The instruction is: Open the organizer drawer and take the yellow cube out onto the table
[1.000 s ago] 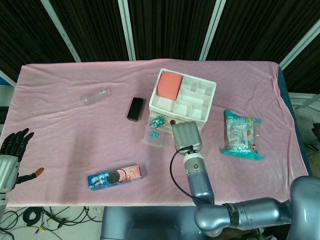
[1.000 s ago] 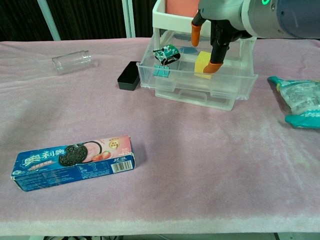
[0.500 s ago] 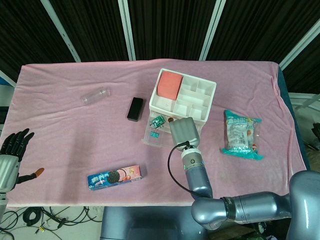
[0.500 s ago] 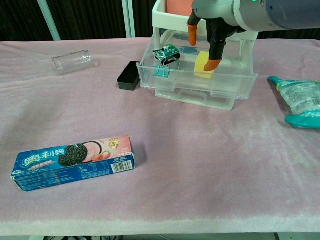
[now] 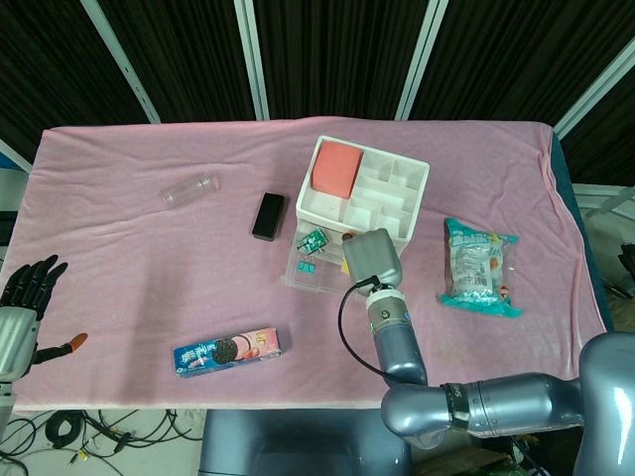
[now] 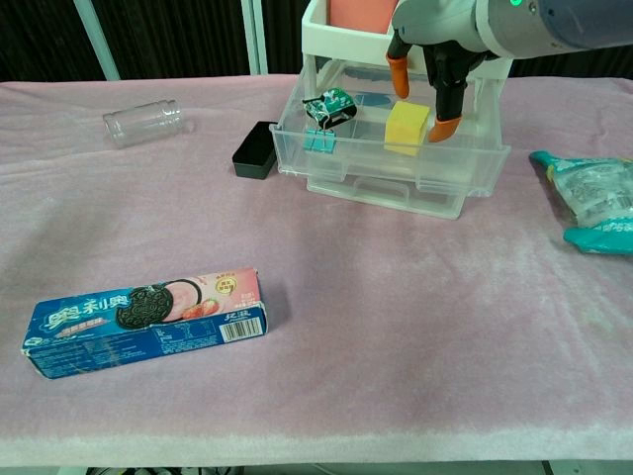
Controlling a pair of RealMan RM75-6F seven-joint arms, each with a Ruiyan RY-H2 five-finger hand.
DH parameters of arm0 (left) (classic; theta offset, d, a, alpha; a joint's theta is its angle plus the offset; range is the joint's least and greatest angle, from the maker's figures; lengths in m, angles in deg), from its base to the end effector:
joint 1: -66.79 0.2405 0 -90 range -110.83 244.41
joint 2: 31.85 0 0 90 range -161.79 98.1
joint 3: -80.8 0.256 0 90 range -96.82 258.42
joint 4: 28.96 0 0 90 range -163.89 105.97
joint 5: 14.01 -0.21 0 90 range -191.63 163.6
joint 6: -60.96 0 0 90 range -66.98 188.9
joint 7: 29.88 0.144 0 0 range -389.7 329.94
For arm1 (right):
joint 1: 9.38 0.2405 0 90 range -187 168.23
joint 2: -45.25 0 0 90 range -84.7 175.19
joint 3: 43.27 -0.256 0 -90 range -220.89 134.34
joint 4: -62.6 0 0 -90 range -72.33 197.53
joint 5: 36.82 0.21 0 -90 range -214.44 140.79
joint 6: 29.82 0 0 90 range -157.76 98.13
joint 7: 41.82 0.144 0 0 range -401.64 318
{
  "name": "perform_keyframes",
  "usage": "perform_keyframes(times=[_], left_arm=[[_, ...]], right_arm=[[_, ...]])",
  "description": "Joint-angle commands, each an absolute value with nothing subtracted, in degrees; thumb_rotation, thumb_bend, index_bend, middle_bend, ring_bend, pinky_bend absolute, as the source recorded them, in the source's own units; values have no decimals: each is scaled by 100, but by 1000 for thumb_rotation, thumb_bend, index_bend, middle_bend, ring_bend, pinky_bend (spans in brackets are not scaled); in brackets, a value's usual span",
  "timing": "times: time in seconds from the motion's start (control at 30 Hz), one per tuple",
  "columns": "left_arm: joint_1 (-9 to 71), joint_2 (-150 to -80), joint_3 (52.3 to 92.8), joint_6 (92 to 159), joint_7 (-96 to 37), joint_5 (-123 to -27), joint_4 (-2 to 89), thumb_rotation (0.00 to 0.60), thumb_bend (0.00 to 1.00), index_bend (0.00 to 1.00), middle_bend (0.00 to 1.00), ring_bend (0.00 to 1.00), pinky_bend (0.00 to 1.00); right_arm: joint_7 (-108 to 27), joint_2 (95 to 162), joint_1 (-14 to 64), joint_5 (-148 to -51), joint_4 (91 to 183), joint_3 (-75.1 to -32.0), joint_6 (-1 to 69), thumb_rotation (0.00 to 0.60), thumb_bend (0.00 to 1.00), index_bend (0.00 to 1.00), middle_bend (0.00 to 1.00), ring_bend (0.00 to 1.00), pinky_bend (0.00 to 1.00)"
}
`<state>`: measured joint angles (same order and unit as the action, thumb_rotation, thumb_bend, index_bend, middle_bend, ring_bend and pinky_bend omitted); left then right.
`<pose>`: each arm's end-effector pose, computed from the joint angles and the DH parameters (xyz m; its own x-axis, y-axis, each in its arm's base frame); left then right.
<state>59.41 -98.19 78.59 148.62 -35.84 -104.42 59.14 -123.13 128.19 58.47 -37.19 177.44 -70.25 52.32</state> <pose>-0.3022 0.1925 0.1533 0.3333 -0.0403 0.9420 0.9334 -0.1266 -0.3357 -0.0057 -0.3390 0.0391 0.7592 -0.3154 0.5693 -0.6423 -0.2224 0.7334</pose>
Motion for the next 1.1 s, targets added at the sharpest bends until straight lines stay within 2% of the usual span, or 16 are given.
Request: perform_keyframes(times=[0.03,0.6,0.87,1.1], left_arm=[[5942,-9815,7859,14858,-3583,-10435,5920,600,0,0,0,0,0],[5938,-9807,7849,14818,-3553,-10382,5932,600,0,0,0,0,0],[5934,-9801,7840,14798,-3557,-10356,5951,600,0,0,0,0,0],[5932,-9796,7832,14792,-3564,-10342,5957,600,0,0,0,0,0]], right_arm=[[-12259,12789,5872,-3659,17720,-6989,5176,600,125,346,870,944,867],[-11951,12750,6031,-3563,17514,-6720,4991,600,137,368,870,944,867],[-11768,12746,6077,-3619,17473,-6614,4907,600,296,449,872,943,867],[-11651,12738,6132,-3628,17484,-6543,4875,600,389,476,873,944,867]])
